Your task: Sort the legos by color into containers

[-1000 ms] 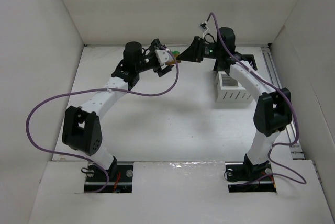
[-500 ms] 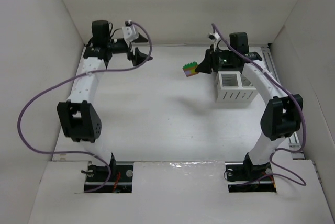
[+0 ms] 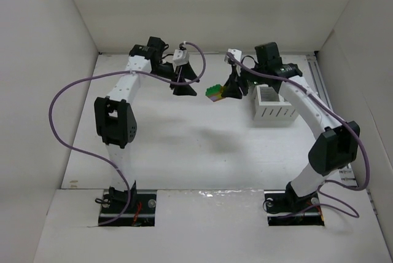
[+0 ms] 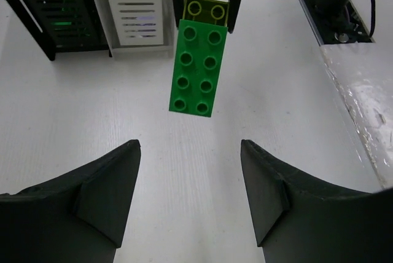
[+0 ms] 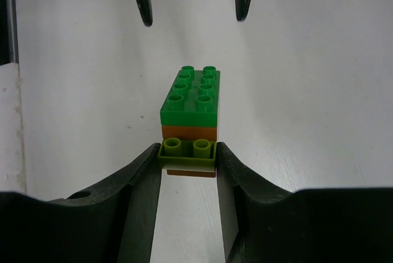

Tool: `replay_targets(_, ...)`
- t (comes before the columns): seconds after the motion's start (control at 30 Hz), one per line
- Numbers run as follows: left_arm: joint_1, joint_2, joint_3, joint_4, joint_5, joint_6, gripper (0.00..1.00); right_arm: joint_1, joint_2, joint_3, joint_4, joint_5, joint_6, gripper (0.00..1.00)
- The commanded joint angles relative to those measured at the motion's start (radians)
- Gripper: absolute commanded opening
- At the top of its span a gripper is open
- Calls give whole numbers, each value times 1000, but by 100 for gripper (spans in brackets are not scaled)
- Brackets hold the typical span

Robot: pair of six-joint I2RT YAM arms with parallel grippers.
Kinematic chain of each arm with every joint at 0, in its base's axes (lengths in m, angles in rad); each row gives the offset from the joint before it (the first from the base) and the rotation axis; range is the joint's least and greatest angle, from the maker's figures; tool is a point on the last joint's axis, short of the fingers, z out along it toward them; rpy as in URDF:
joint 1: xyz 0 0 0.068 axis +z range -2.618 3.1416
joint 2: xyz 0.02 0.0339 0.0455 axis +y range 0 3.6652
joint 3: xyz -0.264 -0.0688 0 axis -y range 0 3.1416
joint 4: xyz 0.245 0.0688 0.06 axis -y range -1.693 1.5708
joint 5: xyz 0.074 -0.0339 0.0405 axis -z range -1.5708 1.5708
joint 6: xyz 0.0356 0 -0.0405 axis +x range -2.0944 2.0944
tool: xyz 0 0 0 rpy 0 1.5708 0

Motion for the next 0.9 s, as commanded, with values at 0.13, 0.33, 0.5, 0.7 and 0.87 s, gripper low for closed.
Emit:
replay_targets(0.13, -29, -119, -30, -77, 53, 182, 58, 66, -18, 15, 53, 10, -48, 0)
replay_targets(0.33, -50, -119, -39, -77, 44, 206, 55, 98, 1, 34, 53, 10, -48, 0)
replay_targets(0.5, -59, -128, -51, -77, 22, 227, 55, 107, 12, 70, 53, 10, -39, 0)
replay_targets(0.7, -59, -128, -51, -77, 22, 236, 55, 107, 21, 80, 53, 29, -28, 0)
replay_targets(0.87, -59, -128, -51, -77, 32, 236, 50, 107, 41, 100, 53, 29, -28, 0)
